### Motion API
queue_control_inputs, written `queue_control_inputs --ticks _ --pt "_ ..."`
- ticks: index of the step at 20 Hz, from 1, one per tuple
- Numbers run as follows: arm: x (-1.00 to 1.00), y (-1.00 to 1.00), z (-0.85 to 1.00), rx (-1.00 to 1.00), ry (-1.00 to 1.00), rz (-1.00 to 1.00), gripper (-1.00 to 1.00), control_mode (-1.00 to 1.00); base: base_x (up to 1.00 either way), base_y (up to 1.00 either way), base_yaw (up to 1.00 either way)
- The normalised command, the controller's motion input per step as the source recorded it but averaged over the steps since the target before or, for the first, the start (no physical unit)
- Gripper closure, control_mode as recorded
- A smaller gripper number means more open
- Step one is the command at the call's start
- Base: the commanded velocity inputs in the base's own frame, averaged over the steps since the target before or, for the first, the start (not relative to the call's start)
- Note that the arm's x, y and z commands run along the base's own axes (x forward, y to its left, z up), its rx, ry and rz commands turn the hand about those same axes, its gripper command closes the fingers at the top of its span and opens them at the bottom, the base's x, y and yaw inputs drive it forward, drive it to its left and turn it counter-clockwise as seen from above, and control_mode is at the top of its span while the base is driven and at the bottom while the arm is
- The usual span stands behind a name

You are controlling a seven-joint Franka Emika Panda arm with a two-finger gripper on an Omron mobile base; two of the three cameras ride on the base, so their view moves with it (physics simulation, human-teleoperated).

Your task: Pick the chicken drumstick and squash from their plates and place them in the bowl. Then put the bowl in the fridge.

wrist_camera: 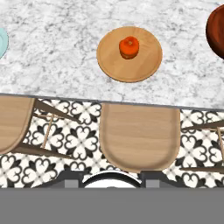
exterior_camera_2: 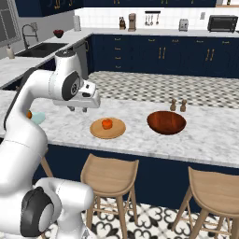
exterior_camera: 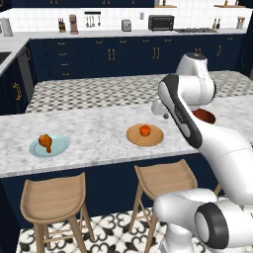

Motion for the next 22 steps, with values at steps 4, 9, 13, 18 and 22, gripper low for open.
queue_control_inputs --ticks 4,9,13,18,22 --pt "-0.44 0.0 -0.01 0.0 0.0 0.0 -1.0 -1.0 0.0 0.0 0.0" --pt "-0.34 -0.02 -0.21 0.0 0.02 0.0 -1.0 -1.0 0.0 0.0 0.0" --pt "0.21 -0.14 -0.39 0.0 0.08 0.0 -1.0 -1.0 0.0 0.0 0.0" --pt "0.7 -0.13 -0.44 0.0 0.07 0.0 -1.0 -1.0 0.0 0.0 0.0" --pt "0.98 0.0 -0.44 0.0 0.02 0.0 -1.0 -1.0 0.0 0.0 0.0"
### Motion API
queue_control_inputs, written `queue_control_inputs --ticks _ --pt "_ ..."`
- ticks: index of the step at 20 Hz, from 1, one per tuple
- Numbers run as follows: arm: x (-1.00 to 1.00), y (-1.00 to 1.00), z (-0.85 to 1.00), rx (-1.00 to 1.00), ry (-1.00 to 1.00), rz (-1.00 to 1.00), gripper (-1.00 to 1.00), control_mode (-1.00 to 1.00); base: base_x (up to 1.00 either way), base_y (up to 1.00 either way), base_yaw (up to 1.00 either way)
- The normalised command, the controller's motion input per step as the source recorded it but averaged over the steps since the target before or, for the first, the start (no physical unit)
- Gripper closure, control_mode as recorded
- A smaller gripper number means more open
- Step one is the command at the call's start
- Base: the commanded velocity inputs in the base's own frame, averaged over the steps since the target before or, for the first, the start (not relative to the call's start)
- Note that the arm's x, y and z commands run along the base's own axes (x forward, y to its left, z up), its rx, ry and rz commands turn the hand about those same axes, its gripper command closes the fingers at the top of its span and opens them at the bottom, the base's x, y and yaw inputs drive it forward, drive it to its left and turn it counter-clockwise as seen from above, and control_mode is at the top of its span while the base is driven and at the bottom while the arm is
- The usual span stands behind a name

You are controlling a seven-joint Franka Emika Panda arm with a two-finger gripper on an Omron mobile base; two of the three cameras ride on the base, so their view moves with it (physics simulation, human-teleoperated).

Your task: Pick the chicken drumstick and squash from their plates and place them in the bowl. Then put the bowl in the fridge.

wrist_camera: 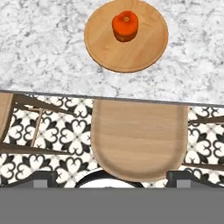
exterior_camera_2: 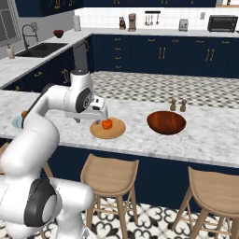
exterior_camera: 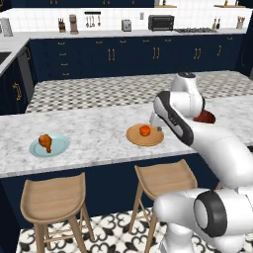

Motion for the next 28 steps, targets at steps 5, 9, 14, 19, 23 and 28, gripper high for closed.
queue_control_inputs --ticks 5,9,14,19,23,28 --pt "0.87 0.0 -0.37 0.0 0.05 0.0 -1.0 -1.0 0.0 0.0 0.0" --pt "0.82 -0.01 -0.32 0.0 0.03 0.0 -1.0 -1.0 0.0 0.0 0.0" --pt "0.79 -0.02 -0.21 0.0 0.04 0.0 -1.0 -1.0 0.0 0.0 0.0" --pt "0.61 -0.01 -0.39 0.0 0.0 0.0 -1.0 -1.0 0.0 0.0 0.0" --pt "0.52 -0.06 -0.47 0.0 0.01 0.0 -1.0 -1.0 0.0 0.0 0.0" --pt "0.59 0.0 -0.24 0.0 0.0 0.0 -1.0 -1.0 0.0 0.0 0.0"
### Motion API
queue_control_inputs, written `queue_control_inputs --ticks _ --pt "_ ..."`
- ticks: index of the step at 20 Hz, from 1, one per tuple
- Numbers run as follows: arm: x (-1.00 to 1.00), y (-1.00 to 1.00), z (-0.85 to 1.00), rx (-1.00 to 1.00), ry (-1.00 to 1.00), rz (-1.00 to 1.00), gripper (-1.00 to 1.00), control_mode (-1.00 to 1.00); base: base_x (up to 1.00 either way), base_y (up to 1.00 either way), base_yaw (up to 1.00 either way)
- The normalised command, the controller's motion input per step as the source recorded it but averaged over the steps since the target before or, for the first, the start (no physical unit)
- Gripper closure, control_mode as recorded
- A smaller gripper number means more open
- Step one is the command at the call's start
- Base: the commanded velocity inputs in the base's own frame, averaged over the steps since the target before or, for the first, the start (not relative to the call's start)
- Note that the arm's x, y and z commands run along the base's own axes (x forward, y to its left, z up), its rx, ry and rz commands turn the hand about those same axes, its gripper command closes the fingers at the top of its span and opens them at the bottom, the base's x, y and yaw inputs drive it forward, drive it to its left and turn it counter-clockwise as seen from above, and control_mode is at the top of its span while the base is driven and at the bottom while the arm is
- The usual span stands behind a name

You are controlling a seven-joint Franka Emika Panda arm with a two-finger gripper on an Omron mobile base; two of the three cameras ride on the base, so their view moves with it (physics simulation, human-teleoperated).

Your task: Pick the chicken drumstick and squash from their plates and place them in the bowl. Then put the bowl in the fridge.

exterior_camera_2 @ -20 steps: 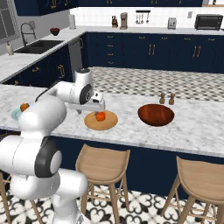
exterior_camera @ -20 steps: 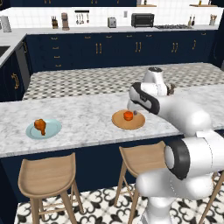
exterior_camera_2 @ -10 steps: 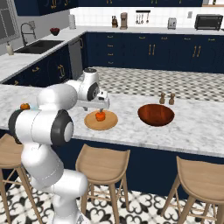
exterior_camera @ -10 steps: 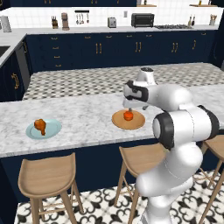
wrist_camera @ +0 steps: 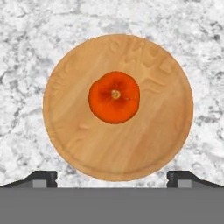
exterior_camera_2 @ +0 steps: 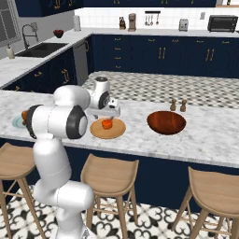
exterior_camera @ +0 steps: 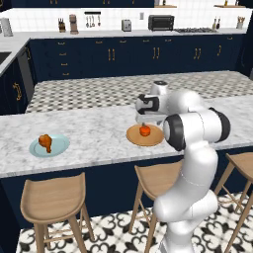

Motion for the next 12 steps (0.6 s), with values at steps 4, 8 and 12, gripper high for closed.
queue_control_inputs --ticks 4,8,12 --pt "0.47 0.0 -0.12 0.0 0.0 0.0 -1.0 -1.0 0.0 0.0 0.0" --pt "0.31 0.0 -0.24 0.0 0.0 0.0 -1.0 -1.0 0.0 0.0 0.0" --pt "0.26 0.0 -0.29 0.0 0.0 0.0 -1.0 -1.0 0.0 0.0 0.0"
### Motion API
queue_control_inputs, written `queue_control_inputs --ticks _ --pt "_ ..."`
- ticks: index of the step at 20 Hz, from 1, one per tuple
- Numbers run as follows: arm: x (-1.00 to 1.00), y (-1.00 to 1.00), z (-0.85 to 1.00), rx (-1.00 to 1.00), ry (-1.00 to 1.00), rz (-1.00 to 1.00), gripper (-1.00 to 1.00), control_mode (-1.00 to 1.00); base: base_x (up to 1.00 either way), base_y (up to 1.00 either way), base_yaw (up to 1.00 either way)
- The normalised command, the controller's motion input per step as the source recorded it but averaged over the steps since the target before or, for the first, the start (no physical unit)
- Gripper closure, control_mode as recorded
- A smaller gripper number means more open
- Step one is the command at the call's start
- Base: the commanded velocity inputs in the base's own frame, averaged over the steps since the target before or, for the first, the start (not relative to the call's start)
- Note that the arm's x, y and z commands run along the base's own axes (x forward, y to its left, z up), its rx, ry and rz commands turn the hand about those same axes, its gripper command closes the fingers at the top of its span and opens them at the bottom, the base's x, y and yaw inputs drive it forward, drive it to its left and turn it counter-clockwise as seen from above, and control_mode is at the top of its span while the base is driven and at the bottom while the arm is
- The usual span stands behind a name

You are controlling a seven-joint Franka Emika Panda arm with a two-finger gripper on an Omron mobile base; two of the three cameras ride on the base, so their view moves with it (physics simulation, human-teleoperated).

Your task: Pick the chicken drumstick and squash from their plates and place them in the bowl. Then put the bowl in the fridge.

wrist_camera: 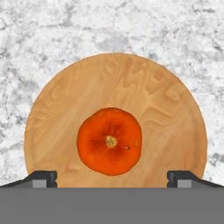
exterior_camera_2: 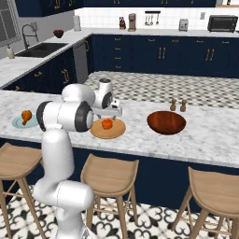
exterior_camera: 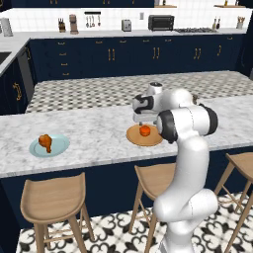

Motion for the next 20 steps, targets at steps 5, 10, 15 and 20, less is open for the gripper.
queue_control_inputs --ticks 5,10,15,20 --pt "-0.09 0.0 -0.15 0.0 0.03 0.0 -1.0 -1.0 0.0 0.0 0.0" --pt "0.01 0.0 -0.19 0.0 0.01 0.0 -1.0 -1.0 0.0 0.0 0.0" --pt "0.0 0.0 -0.13 0.0 0.02 0.0 -1.0 -1.0 0.0 0.0 0.0" --pt "0.0 0.02 -0.21 0.0 0.0 0.0 -1.0 -1.0 0.0 0.0 0.0"
